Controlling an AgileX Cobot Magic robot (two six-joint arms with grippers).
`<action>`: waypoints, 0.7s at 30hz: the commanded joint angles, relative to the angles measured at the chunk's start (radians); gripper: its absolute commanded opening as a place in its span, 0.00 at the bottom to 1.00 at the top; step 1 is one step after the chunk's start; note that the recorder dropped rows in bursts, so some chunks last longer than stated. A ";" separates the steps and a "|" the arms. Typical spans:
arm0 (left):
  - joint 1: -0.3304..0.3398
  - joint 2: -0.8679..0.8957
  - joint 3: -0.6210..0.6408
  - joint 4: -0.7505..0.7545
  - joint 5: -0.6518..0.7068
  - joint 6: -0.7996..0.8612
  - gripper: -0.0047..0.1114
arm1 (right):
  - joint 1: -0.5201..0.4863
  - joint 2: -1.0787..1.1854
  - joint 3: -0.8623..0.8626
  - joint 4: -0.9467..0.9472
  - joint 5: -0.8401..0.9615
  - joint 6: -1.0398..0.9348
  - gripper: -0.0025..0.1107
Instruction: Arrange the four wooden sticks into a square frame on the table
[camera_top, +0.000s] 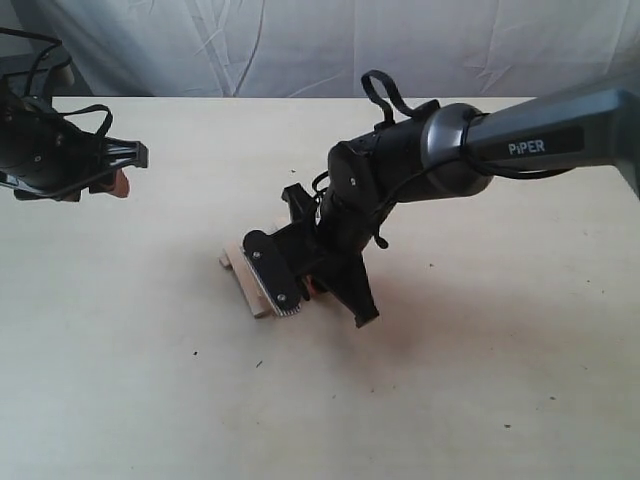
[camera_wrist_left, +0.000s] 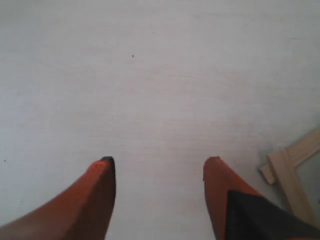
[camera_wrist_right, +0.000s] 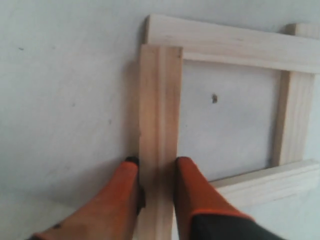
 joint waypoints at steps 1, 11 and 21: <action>-0.005 -0.008 0.003 -0.009 -0.009 0.000 0.49 | 0.004 -0.001 -0.006 -0.003 -0.021 -0.002 0.02; -0.005 -0.008 0.003 -0.009 -0.011 0.000 0.49 | 0.021 -0.046 -0.006 -0.001 -0.111 -0.002 0.02; -0.005 -0.008 0.003 -0.009 -0.009 0.000 0.49 | 0.021 0.012 -0.006 -0.003 -0.114 -0.002 0.02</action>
